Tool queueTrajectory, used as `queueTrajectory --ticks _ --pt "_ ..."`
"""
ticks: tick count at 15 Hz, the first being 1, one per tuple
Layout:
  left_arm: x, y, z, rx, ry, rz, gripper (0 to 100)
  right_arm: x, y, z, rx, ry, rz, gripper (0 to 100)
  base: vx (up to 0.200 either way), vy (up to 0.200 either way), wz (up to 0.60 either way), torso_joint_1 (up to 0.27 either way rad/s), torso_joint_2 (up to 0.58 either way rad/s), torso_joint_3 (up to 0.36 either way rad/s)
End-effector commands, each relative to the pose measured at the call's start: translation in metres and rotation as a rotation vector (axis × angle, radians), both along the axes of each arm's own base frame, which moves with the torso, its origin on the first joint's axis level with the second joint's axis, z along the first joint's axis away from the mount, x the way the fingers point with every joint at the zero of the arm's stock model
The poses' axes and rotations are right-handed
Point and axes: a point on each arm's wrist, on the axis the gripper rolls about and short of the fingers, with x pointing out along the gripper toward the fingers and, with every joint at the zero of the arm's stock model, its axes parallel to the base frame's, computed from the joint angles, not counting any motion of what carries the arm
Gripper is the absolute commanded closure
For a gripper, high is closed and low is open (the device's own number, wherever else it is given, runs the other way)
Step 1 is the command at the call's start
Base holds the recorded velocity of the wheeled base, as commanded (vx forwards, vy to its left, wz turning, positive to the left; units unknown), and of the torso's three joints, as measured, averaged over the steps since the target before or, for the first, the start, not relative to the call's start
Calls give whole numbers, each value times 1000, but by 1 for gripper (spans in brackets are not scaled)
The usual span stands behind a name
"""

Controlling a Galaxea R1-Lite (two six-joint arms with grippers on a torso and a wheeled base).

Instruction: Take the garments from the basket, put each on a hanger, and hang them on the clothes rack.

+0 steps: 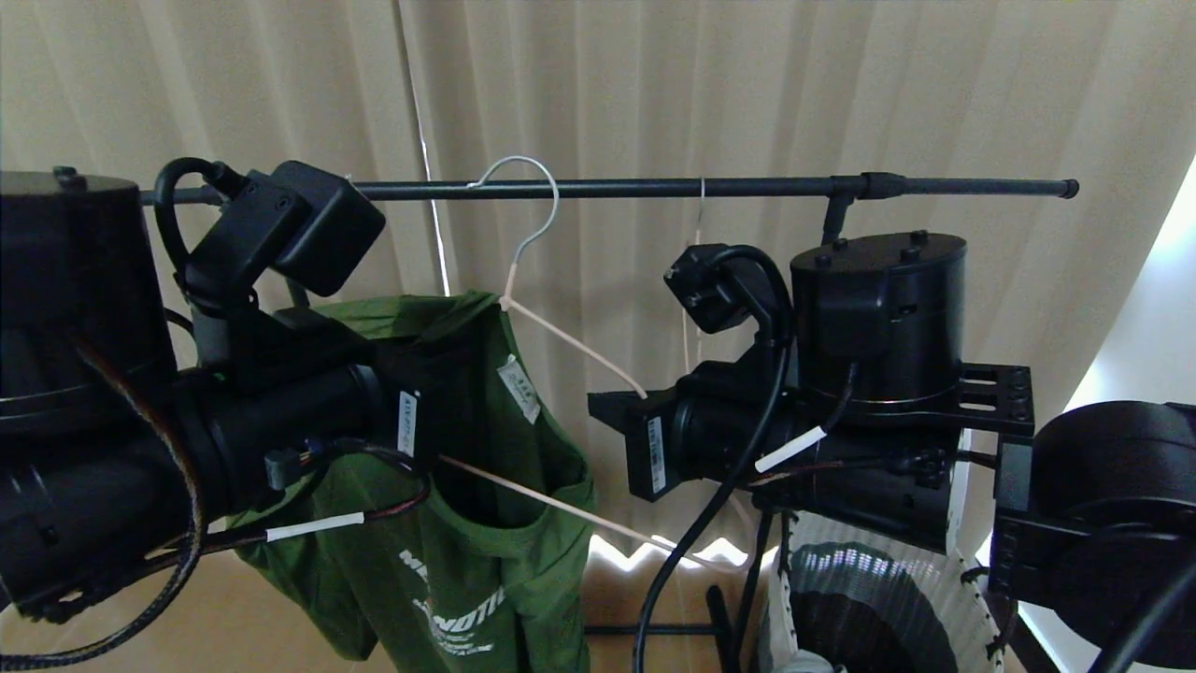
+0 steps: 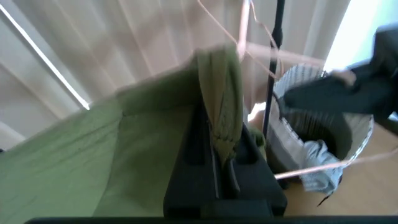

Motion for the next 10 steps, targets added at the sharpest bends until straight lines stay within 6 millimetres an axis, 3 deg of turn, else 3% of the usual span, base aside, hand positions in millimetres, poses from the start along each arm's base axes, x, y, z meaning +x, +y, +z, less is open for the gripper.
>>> queueTrajectory --ticks 1,2,3,8,10 --pt "0 0 -3 6 5 0 100 -2 -3 5 12 -10 0 100 0 0 0 0 0 0" --pt "0 0 -3 6 5 0 100 -2 -3 6 15 -12 0 100 0 0 0 0 0 0" --pt "0 0 -3 7 6 1 0 -3 -3 7 18 -15 0 100 0 0 0 0 0 0" --pt "-5 4 0 -1 -8 -4 0 0 -18 17 32 -36 -40 100 0 0 0 0 0 0" --pt "-12 9 1 -9 -13 -25 0 1 -34 23 16 -66 -67 100 0 0 0 0 0 0"
